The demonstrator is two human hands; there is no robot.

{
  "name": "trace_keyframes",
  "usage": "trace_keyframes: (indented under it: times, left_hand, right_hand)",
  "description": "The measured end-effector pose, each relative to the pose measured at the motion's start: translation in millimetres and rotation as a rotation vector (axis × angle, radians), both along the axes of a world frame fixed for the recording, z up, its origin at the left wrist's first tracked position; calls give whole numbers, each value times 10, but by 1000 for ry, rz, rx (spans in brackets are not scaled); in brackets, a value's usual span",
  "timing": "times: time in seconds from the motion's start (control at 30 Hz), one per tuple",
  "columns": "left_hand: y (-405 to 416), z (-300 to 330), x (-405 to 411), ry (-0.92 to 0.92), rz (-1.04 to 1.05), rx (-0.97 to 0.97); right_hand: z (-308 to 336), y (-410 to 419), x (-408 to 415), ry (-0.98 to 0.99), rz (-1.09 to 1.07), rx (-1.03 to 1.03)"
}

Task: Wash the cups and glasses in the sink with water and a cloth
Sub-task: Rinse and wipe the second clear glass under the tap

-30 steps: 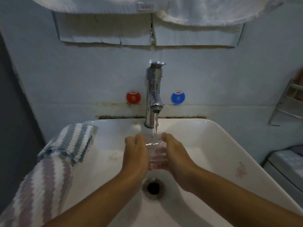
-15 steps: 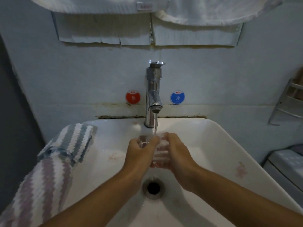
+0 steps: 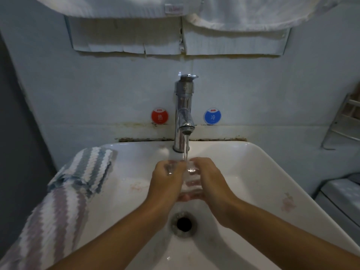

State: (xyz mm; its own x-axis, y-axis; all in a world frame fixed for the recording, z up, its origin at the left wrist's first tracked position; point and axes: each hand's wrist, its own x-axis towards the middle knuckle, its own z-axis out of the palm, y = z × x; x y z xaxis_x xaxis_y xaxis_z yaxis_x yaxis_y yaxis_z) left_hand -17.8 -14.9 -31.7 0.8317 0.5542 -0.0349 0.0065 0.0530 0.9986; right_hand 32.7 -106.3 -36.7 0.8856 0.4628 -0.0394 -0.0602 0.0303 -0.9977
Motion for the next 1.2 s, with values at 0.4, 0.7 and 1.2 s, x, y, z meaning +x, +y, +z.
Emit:
trace_keyframes:
  times: [0.4,0.7,1.2]
  left_hand:
    - [-38,-34,-2,18,-71,88]
    - [-11,-36,-13,-17,-4,145]
    - [42,-48,37,70,62,87]
  right_hand:
    - [-3,-26,67,79,-29,-116]
    - [51,-65,26,78,45,-168]
    - [90,-46,-42,44,121,-115]
